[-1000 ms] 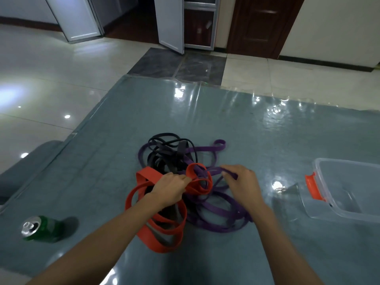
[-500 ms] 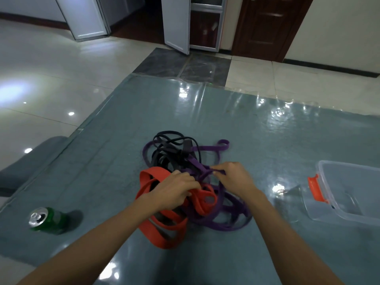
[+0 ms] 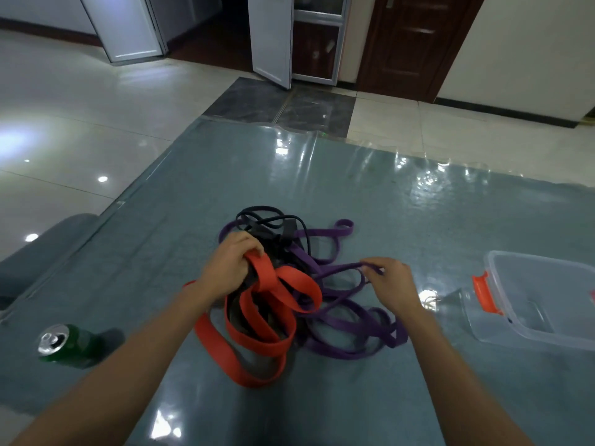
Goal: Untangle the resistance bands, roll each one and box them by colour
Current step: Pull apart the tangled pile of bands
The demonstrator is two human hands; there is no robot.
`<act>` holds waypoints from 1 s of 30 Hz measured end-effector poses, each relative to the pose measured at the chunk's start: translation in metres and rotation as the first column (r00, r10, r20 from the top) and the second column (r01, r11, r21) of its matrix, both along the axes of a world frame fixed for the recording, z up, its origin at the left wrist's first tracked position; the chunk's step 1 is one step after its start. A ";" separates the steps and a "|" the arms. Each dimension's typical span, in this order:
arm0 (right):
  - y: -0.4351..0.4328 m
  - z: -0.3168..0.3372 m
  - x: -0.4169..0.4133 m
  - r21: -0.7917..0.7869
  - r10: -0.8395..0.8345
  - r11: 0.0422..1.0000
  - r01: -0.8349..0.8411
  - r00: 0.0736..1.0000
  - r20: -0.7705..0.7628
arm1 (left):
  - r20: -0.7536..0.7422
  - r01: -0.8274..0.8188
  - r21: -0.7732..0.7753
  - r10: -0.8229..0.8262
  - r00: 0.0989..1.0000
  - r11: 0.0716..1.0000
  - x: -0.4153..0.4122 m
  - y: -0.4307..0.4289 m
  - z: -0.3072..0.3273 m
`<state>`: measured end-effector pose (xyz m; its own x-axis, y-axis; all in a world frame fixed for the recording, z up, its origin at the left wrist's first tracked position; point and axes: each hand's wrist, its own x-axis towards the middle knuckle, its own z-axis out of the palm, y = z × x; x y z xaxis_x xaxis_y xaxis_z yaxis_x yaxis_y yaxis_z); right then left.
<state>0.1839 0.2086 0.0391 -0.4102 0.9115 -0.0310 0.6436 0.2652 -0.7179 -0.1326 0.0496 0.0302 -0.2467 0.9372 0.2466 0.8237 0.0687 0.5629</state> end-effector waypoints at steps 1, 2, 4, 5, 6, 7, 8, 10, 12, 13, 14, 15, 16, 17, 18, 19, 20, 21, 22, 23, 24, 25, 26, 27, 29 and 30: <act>0.001 0.000 0.008 0.006 -0.034 0.999 0.034 0.999 -0.016 | 0.006 -0.040 0.009 0.040 0.999 0.999 -0.006 0.000 -0.001; 0.003 0.001 0.018 0.023 -0.071 0.997 0.071 0.997 -0.027 | -0.001 -0.073 0.012 0.073 0.997 0.997 -0.012 -0.001 -0.002; 0.004 0.002 0.038 0.043 -0.142 0.989 0.143 0.989 -0.030 | -0.067 -0.076 -0.020 0.075 0.995 0.997 -0.018 0.001 -0.003; 0.002 0.002 0.047 0.044 -0.158 0.986 0.159 0.987 -0.014 | -0.099 -0.043 -0.074 0.036 0.994 0.996 -0.017 0.003 -0.004; -0.002 0.000 0.054 0.040 -0.151 0.988 0.151 0.988 0.017 | -0.119 0.002 -0.158 -0.021 0.993 0.987 -0.012 0.005 -0.006; -0.009 -0.004 0.059 0.028 -0.121 0.992 0.120 0.991 0.062 | -0.134 0.042 -0.260 -0.079 0.988 0.965 -0.004 0.006 -0.009; -0.016 -0.009 0.062 0.004 -0.079 0.997 0.079 0.991 0.113 | -0.149 0.062 -0.358 -0.123 0.981 0.932 0.006 0.006 -0.013; -0.033 -0.023 0.067 -0.054 0.014 0.999 -0.003 0.981 0.192 | -0.171 0.078 -0.494 -0.185 0.968 0.866 0.026 0.007 -0.020; -0.047 -0.037 0.071 -0.107 0.101 0.991 -0.078 0.969 0.226 | -0.177 0.124 -0.557 -0.264 0.948 0.821 0.045 0.006 -0.025; -0.053 -0.045 0.073 -0.140 0.145 0.984 -0.112 0.957 0.252 | -0.183 0.148 -0.568 -0.299 0.937 0.810 0.053 0.007 -0.026; -0.058 -0.052 0.074 -0.174 0.184 0.975 -0.135 0.934 0.307 | -0.197 0.164 -0.566 -0.326 0.924 0.808 0.062 0.006 -0.027; -0.060 -0.060 0.076 -0.194 0.208 0.971 -0.142 0.899 0.385 | -0.222 0.178 -0.553 -0.349 0.910 0.814 0.069 0.006 -0.028; -0.062 -0.067 0.077 -0.192 0.211 0.972 -0.134 0.858 0.469 | -0.256 0.191 -0.527 -0.369 0.893 0.828 0.077 0.004 -0.029; -0.061 -0.074 0.077 -0.177 0.205 0.976 -0.128 0.817 0.539 | -0.295 0.207 -0.488 -0.384 0.875 0.848 0.084 0.003 -0.031; -0.060 -0.079 0.077 -0.155 0.201 0.979 -0.135 0.780 0.592 | -0.333 0.222 -0.440 -0.388 0.860 0.870 0.090 0.001 -0.033; -0.058 -0.083 0.075 -0.132 0.202 0.979 -0.154 0.743 0.638 | -0.357 0.236 -0.391 -0.383 0.852 0.889 0.096 -0.001 -0.035; -0.055 -0.086 0.074 -0.113 0.209 0.977 -0.182 0.701 0.682 | -0.365 0.251 -0.356 -0.381 0.849 0.900 0.101 -0.003 -0.038; -0.052 -0.088 0.072 -0.106 0.221 0.972 -0.211 0.659 0.719 | -0.364 0.269 -0.337 -0.388 0.847 0.902 0.107 -0.004 -0.039; -0.050 -0.090 0.070 -0.112 0.236 0.966 -0.231 0.627 0.742 | -0.357 0.289 -0.331 -0.403 0.843 0.898 0.114 -0.005 -0.041; -0.048 -0.093 0.069 -0.137 0.258 0.962 -0.238 0.612 0.747 | -0.346 0.307 -0.334 -0.419 0.840 0.891 0.121 -0.006 -0.043; -0.045 -0.094 0.068 -0.183 0.292 0.954 -0.236 0.606 0.740 | -0.328 0.319 -0.346 -0.432 0.840 0.882 0.128 -0.007 -0.044; -0.044 -0.095 0.068 -0.240 0.335 0.942 -0.235 0.597 0.729 | -0.308 0.325 -0.367 -0.443 0.842 0.872 0.134 -0.007 -0.046; -0.043 -0.096 0.068 -0.279 0.368 0.930 -0.241 0.585 0.723 | -0.291 0.323 -0.396 -0.452 0.843 0.859 0.141 -0.007 -0.048; -0.043 -0.096 0.068 -0.283 0.378 0.926 -0.252 0.580 0.722 | -0.282 0.317 -0.426 -0.457 0.844 0.848 0.147 -0.007 -0.050; -0.045 -0.097 0.070 -0.231 0.339 0.940 -0.250 0.620 0.707 | -0.270 0.304 -0.465 -0.460 0.846 0.832 0.159 -0.008 -0.056; -0.046 -0.099 0.071 -0.214 0.318 0.948 -0.236 0.653 0.687 | -0.260 0.301 -0.478 -0.460 0.849 0.825 0.166 -0.008 -0.059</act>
<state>0.2550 0.1626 -0.0599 -0.4610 0.7343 -0.4983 0.8742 0.4723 -0.1129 0.0337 0.0420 -0.0293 0.1800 0.9676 -0.1769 0.9645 -0.1383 0.2248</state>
